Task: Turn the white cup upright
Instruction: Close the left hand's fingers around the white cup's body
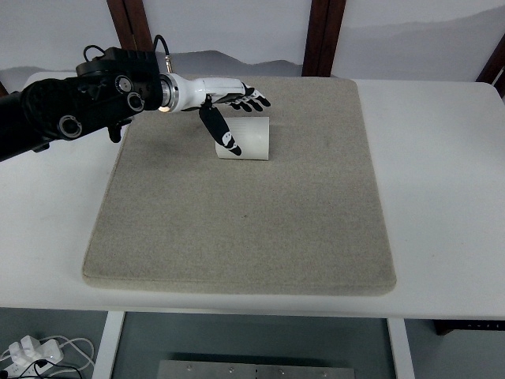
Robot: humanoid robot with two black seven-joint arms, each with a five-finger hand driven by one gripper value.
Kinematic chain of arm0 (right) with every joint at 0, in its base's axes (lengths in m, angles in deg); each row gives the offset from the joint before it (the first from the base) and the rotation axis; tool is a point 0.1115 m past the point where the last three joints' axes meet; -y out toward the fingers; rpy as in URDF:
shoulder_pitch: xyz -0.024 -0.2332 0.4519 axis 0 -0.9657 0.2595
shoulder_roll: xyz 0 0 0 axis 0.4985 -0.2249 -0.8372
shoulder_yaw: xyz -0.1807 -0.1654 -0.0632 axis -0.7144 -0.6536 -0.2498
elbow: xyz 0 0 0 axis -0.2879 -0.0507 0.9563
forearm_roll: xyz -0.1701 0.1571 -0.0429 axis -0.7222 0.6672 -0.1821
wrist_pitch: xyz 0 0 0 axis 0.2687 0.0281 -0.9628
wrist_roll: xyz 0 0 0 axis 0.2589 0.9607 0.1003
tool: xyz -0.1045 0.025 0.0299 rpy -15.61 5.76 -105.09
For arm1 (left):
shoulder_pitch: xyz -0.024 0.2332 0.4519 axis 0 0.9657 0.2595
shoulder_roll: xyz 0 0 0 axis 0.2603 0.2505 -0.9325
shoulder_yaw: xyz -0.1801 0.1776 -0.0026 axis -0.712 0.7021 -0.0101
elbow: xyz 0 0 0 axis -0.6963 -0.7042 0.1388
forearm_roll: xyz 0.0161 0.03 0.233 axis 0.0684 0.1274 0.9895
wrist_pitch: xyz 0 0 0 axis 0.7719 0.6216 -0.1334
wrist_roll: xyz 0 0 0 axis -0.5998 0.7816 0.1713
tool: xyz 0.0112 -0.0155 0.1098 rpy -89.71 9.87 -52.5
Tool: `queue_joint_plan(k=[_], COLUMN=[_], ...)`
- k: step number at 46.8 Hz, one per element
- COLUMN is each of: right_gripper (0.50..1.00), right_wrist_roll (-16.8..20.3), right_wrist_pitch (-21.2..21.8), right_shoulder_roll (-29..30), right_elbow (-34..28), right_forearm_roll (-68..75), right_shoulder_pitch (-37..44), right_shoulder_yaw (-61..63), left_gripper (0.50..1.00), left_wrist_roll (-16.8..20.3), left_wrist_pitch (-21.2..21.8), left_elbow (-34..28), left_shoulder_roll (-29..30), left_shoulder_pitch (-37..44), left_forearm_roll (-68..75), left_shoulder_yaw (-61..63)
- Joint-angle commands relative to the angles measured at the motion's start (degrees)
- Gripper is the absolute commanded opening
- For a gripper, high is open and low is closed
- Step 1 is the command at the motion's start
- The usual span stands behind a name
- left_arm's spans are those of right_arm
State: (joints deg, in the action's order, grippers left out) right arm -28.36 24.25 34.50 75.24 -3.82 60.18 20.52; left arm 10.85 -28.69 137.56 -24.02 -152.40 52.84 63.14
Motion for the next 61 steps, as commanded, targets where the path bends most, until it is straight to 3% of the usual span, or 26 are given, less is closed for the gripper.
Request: queue_joint_plan(k=[1, 13, 38, 61], right_gripper=[0.952, 0.952, 0.952, 0.952], right_wrist_roll=[-0.01, -0.01, -0.01, -0.01], right_wrist_pitch=[0.0, 0.0, 0.0, 0.0], right_shoulder_roll=[0.0, 0.0, 0.0, 0.0], right_elbow=[0.0, 0.0, 0.0, 0.0], right_forearm_roll=[-0.03, -0.03, -0.03, -0.03], right_shoulder_pitch=[0.0, 0.0, 0.0, 0.0], right_shoulder_yaw=[0.0, 0.0, 0.0, 0.0], left_gripper=[0.979, 0.964, 0.934, 0.791], left_wrist_roll=[-0.14, -0.14, 0.65, 0.91], left_wrist_pitch=[0.04, 0.12, 0.21, 0.21], left_elbow=[-0.55, -7.84, -15.4, -16.37], left_shoulder_roll=[-0.71, -4.75, -10.03, -10.82], left_shoulder_pitch=[-0.03, 0.32, 0.76, 1.55], left_forearm_roll=[0.17, 0.26, 0.52, 3.6], left_shoulder_yaw=[0.26, 1.13, 3.25, 3.25])
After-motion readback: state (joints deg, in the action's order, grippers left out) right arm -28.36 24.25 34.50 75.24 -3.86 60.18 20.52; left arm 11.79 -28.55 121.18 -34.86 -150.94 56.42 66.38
